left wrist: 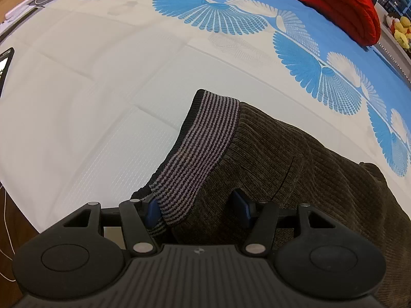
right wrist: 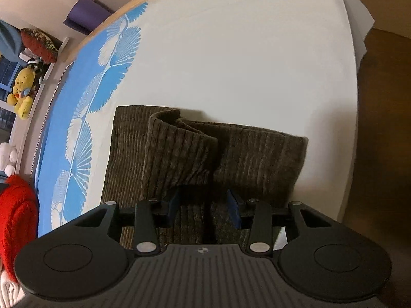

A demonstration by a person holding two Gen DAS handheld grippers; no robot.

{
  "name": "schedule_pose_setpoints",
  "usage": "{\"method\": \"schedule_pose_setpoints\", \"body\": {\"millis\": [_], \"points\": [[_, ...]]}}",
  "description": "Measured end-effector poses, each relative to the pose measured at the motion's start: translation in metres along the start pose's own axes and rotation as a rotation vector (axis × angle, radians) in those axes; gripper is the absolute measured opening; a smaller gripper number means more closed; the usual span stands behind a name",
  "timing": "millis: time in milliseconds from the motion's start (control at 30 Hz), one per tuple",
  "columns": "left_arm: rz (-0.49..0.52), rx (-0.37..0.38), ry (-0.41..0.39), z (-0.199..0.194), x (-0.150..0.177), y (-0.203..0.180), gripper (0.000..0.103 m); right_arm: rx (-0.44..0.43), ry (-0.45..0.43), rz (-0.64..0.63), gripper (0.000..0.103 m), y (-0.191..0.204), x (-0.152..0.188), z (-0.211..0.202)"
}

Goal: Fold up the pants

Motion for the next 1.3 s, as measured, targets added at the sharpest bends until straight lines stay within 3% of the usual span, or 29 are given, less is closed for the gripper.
{"method": "schedule_pose_setpoints", "body": {"millis": [133, 333, 467, 567, 600, 700, 833, 1067, 1133, 1233, 1300], "points": [[-0.002, 0.008, -0.001, -0.001, 0.000, 0.001, 0.063, -0.023, 0.002, -0.015, 0.044, 0.009, 0.000, 0.003], [-0.016, 0.015, -0.009, -0.003, -0.001, 0.004, 0.062, -0.173, 0.065, 0.022, 0.044, 0.024, 0.004, -0.001], [-0.022, 0.020, -0.016, -0.006, -0.001, 0.006, 0.059, -0.220, 0.080, -0.007, 0.044, 0.033, 0.009, -0.006], [-0.027, 0.021, -0.022, -0.008, -0.002, 0.008, 0.053, -0.186, 0.061, -0.015, 0.039, 0.029, 0.008, -0.009], [-0.034, 0.021, -0.027, -0.010, -0.002, 0.009, 0.047, -0.173, 0.049, -0.009, 0.028, 0.027, 0.007, -0.010], [-0.051, 0.022, -0.046, -0.015, -0.004, 0.010, 0.034, -0.120, -0.025, -0.013, 0.011, 0.019, 0.000, -0.019], [-0.053, 0.031, -0.091, -0.028, -0.003, 0.006, 0.025, -0.106, -0.118, -0.042, 0.009, 0.015, -0.003, -0.040], [-0.074, 0.079, -0.160, -0.054, 0.008, 0.008, 0.023, -0.121, -0.242, -0.097, 0.007, 0.001, -0.001, -0.083], [-0.086, 0.072, -0.146, -0.054, 0.015, 0.015, 0.023, -0.053, -0.237, -0.095, 0.007, -0.010, -0.002, -0.079], [-0.097, 0.040, -0.071, -0.041, 0.021, 0.025, 0.030, 0.124, -0.118, -0.026, 0.008, -0.042, -0.001, -0.048], [-0.142, 0.027, -0.063, -0.040, 0.021, 0.033, 0.036, 0.160, -0.060, 0.021, 0.011, -0.052, -0.001, -0.034]]}}
Point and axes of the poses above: each gripper's, at about its wrist camera, not at the fingertips, and z roughly the way its jaws point, y to its left, x to its underside, the point moved 8 cm from there along z, roughly the way its jaws point, and after that the axes turned 14 degrees about x, right-handed, at the moved point
